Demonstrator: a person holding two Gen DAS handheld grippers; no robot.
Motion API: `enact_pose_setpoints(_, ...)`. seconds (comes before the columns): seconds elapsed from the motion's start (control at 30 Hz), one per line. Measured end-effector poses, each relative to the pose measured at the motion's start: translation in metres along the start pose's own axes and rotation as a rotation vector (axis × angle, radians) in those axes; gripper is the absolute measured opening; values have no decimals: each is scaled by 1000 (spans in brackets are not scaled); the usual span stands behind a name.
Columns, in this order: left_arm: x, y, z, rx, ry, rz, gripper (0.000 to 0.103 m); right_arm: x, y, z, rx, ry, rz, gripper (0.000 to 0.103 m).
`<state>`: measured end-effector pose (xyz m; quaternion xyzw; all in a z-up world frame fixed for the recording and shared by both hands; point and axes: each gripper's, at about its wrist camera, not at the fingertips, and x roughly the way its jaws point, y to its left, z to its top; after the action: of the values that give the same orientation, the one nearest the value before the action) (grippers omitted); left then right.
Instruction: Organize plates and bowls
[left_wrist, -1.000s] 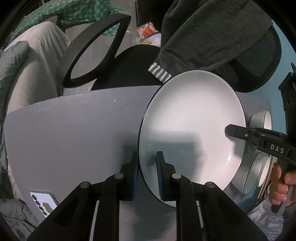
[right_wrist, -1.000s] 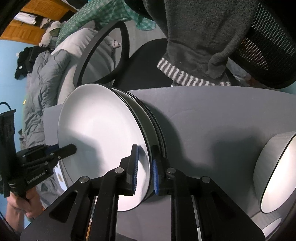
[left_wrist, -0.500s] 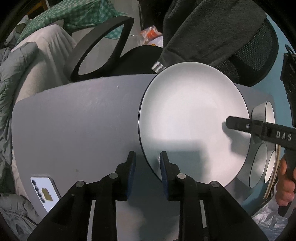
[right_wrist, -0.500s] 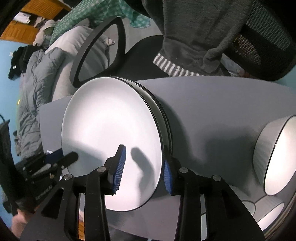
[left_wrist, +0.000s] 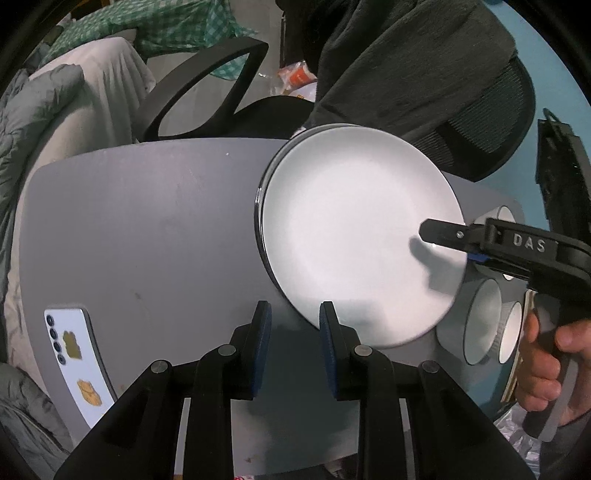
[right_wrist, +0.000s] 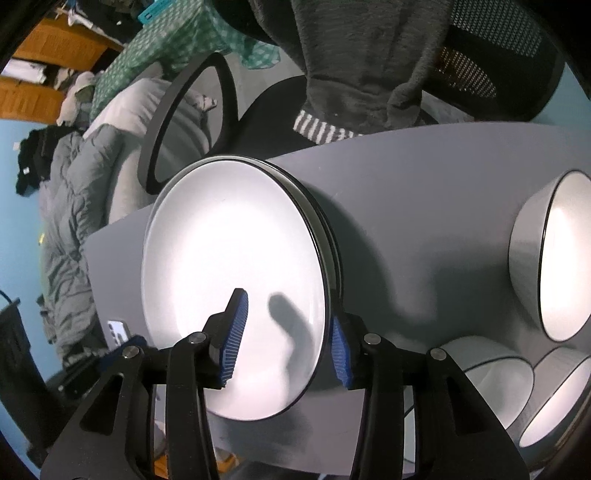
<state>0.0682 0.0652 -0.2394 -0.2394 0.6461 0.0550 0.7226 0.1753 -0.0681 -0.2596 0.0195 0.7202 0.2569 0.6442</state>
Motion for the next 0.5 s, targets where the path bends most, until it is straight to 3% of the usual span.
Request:
enact_pose_setpoints(0.07,-3,-3,-4,6,-7,-5,26,-3,-3,-2,19,-11,11,40)
enact_pose_setpoints(0.13,-7,-6,-10,12,-11,-11,28,-5,-4,-5,24,-24,-19,53)
enact_pose_setpoints(0.2,-11,-9,-14,18,-18,-19,36,-8,-5,-8,22,-41,-26,53)
enact_pose_setpoints(0.5,-33,-31,-35,79,-62,-16,41,-32,-2,-42,-53,-112,-153,53)
